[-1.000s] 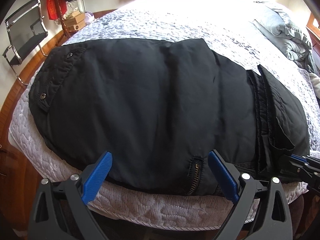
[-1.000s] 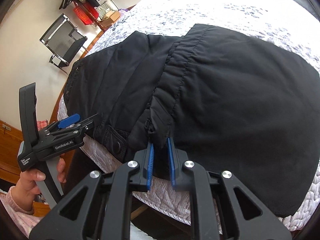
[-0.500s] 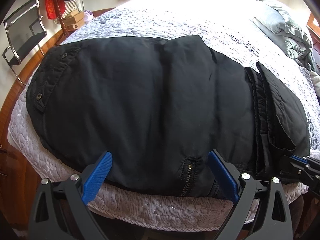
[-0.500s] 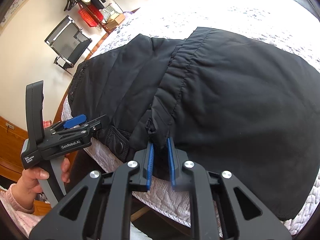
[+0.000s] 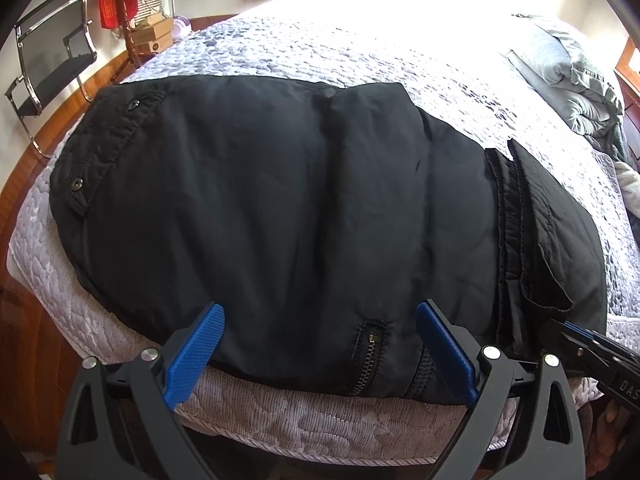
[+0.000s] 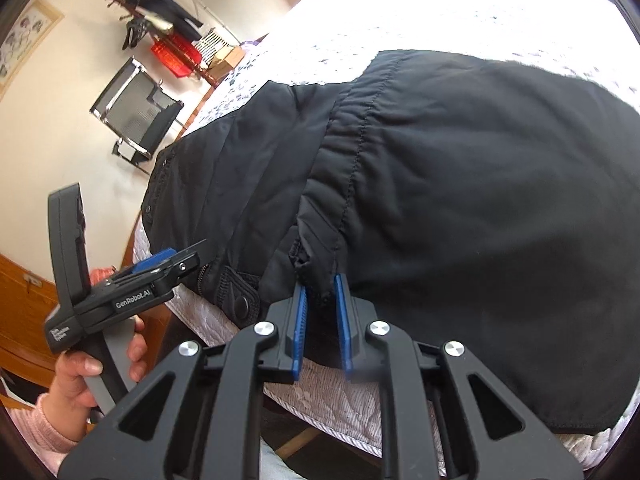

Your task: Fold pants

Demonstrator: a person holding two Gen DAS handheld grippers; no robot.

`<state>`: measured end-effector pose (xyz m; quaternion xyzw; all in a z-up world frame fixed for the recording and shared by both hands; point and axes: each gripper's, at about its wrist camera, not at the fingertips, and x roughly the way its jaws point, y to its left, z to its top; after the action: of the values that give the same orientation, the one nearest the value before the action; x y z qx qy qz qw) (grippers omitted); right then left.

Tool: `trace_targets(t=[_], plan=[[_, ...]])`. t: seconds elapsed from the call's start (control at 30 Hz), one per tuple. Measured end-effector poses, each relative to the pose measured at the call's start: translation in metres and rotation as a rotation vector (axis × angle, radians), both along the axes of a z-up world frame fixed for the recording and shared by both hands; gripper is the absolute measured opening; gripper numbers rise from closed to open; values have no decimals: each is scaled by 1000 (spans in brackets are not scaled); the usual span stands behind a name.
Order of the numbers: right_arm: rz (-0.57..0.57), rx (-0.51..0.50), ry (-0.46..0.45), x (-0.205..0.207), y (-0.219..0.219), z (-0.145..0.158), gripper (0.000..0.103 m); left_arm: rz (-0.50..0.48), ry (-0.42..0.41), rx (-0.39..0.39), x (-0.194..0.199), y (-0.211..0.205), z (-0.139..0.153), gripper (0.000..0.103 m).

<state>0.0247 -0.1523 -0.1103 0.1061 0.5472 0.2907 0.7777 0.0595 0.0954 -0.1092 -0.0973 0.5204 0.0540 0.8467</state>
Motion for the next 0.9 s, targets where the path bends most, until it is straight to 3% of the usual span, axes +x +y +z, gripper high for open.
trace_targets(t=[0.27, 0.43, 0.9], plan=[[76, -68, -49, -12, 14, 8, 15, -20, -24, -5, -8, -1, 8, 97], [56, -55, -11, -8, 13, -7, 17, -21, -16, -17, -8, -4, 7, 97], [56, -112, -53, -22, 26, 5, 33, -38, -29, 40, -8, 0, 18, 98]])
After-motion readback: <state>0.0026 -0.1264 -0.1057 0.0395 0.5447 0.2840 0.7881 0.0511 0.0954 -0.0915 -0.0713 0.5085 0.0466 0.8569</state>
